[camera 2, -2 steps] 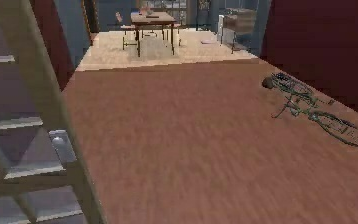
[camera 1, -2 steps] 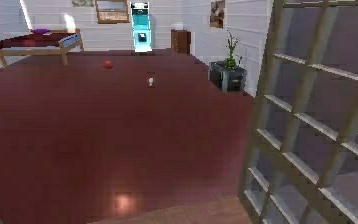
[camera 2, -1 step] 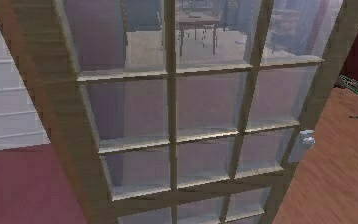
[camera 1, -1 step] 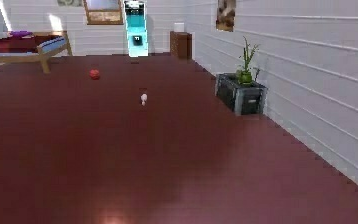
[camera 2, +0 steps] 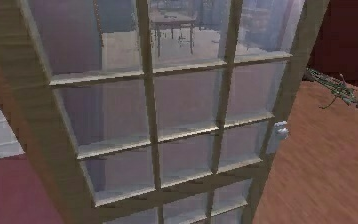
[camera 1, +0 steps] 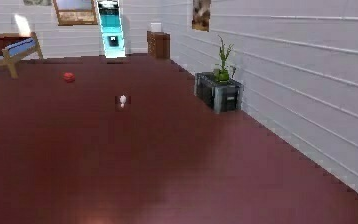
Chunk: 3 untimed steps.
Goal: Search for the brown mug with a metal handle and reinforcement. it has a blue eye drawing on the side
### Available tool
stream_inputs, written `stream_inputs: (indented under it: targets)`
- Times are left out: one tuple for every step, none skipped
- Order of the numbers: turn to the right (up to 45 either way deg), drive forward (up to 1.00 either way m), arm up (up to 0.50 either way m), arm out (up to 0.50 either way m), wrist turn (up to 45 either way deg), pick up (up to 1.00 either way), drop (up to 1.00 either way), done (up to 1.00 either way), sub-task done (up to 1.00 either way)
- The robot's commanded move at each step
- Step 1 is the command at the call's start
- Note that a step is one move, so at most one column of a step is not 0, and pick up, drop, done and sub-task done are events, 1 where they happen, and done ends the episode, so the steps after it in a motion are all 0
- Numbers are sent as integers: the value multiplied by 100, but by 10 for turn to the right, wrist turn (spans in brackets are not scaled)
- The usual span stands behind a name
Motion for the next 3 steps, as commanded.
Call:
stream_inputs:
  targets:
    - [0,40,0,0,0,0,0,0,0]
    - [0,100,0,0,0,0,0,0,0]
    - [0,100,0,0,0,0,0,0,0]
